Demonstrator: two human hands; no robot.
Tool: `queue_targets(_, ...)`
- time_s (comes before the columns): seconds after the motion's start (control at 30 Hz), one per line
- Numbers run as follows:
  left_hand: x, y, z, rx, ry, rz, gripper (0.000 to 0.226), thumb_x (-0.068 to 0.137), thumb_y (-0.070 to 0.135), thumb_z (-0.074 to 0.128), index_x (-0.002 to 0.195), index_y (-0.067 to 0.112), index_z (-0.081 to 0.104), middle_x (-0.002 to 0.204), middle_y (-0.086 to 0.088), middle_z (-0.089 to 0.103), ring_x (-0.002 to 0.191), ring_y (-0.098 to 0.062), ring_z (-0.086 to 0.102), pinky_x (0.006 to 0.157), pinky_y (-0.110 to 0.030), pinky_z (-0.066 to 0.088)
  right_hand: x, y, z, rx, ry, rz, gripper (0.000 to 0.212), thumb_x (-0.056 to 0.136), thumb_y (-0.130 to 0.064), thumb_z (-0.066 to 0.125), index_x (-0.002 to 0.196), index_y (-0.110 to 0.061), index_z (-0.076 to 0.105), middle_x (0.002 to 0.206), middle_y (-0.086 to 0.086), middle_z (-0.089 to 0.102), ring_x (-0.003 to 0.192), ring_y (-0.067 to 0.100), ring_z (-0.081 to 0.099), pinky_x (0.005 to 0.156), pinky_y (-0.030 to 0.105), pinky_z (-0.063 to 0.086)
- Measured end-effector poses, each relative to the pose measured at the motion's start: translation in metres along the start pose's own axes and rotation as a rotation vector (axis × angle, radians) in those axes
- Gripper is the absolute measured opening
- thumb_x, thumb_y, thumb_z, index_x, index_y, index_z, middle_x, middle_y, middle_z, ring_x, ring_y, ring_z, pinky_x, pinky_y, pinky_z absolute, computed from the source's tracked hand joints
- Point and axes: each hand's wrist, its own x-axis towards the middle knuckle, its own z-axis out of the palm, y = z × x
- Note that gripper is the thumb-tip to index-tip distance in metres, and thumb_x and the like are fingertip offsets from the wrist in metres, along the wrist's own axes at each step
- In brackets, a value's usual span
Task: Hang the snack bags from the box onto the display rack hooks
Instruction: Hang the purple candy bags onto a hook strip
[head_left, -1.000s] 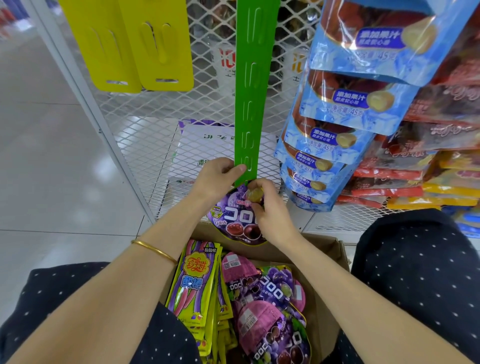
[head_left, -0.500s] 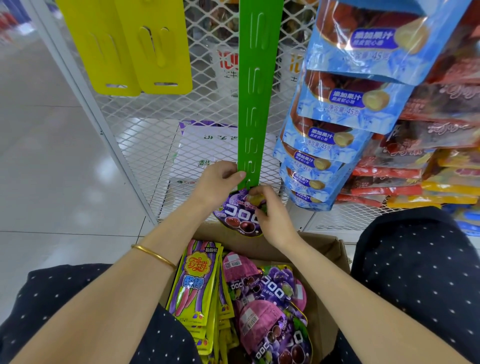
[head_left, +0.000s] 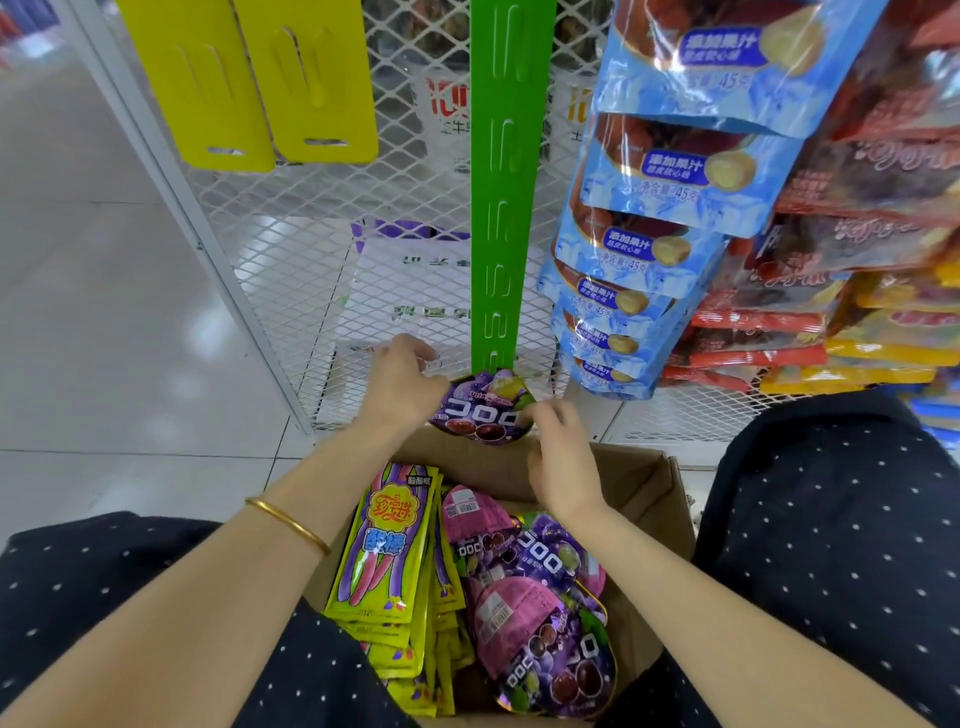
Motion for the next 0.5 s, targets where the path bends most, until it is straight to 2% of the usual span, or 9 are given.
queue_targets(0.1, -0.007, -0.011, 0.003, 0.094, 0.011, -0.02, 0.028, 0.081, 0.003, 0.06, 0.109, 0.002, 0.057, 0.113, -0.017, 0.056, 0.109, -0.03, 0.052, 0.086, -0.031, 0.042, -0.019, 0.015, 0.015, -0.075, -0.035, 0.1, 0.04, 0.075, 0.012, 0.044, 0.107, -0.01, 0.054, 0.115, 0.01, 0.045, 0.095, 0.029, 0.051, 0.075, 0.038, 0.048)
queue_targets(0.23, -0.017, -0.022, 0.007, 0.268, -0.148, -0.193, 0.028, 0.083, 0.002, 0.05, 0.11, 0.001, 0.053, 0.117, -0.022, 0.053, 0.106, -0.037, 0.054, 0.086, -0.041, 0.046, -0.039, 0.043, 0.033, -0.055, -0.191, 0.287, 0.03, 0.08, 0.003, 0.044, 0.1, -0.019, 0.05, 0.108, 0.0, 0.043, 0.087, 0.024, 0.049, 0.063, 0.033, 0.04)
queue_targets(0.3, -0.02, -0.029, 0.01, 0.371, -0.259, -0.236, 0.031, 0.084, 0.001, 0.046, 0.113, -0.008, 0.054, 0.106, -0.027, 0.059, 0.096, -0.04, 0.06, 0.075, -0.043, 0.051, -0.043, 0.057, 0.046, -0.096, -0.335, 0.27, 0.032, 0.082, 0.002, 0.044, 0.105, -0.019, 0.052, 0.111, 0.004, 0.047, 0.093, 0.027, 0.053, 0.073, 0.036, 0.045)
queue_targets(0.33, -0.022, -0.034, 0.013, 0.378, -0.327, -0.244, 0.033, 0.084, 0.001, 0.043, 0.113, -0.014, 0.052, 0.095, -0.029, 0.06, 0.085, -0.04, 0.062, 0.062, -0.039, 0.05, -0.043, 0.061, 0.051, -0.099, -0.399, 0.267, 0.033, 0.084, 0.0, 0.045, 0.109, -0.019, 0.053, 0.114, 0.006, 0.048, 0.097, 0.028, 0.055, 0.08, 0.037, 0.046)
queue_targets(0.37, -0.023, -0.039, 0.015, 0.377, -0.387, -0.244, 0.035, 0.083, 0.0, 0.042, 0.112, -0.018, 0.051, 0.086, -0.031, 0.06, 0.076, -0.041, 0.061, 0.051, -0.033, 0.044, -0.043, 0.063, 0.057, -0.085, -0.458, 0.273, 0.033, 0.085, -0.002, 0.047, 0.113, -0.019, 0.053, 0.118, 0.009, 0.048, 0.102, 0.029, 0.054, 0.086, 0.036, 0.045)
queue_targets(0.4, -0.023, -0.045, 0.018, 0.394, -0.419, -0.238, 0.036, 0.083, 0.001, 0.042, 0.111, -0.019, 0.051, 0.085, -0.033, 0.06, 0.075, -0.043, 0.061, 0.048, -0.03, 0.04, -0.043, 0.064, 0.063, -0.063, -0.516, 0.28, 0.033, 0.087, -0.005, 0.05, 0.118, -0.016, 0.052, 0.122, 0.011, 0.048, 0.108, 0.028, 0.052, 0.09, 0.034, 0.043)
queue_targets(0.43, -0.023, -0.051, 0.021, 0.429, -0.417, -0.229, 0.035, 0.082, 0.004, 0.043, 0.11, -0.016, 0.054, 0.089, -0.032, 0.06, 0.081, -0.043, 0.061, 0.051, -0.032, 0.044, -0.043, 0.063, 0.07, -0.031, -0.566, 0.286, 0.036, 0.088, -0.008, 0.053, 0.124, -0.013, 0.049, 0.126, 0.013, 0.047, 0.114, 0.028, 0.049, 0.094, 0.032, 0.039)
queue_targets(0.5, -0.021, -0.067, 0.025, 0.515, -0.354, -0.211, 0.036, 0.083, 0.013, 0.05, 0.114, -0.002, 0.058, 0.11, -0.028, 0.057, 0.103, -0.04, 0.056, 0.079, -0.042, 0.052, -0.039, 0.057, 0.084, 0.025, -0.647, 0.299, 0.047, 0.089, -0.015, 0.058, 0.134, -0.008, 0.042, 0.134, 0.016, 0.043, 0.121, 0.029, 0.045, 0.099, 0.031, 0.036)
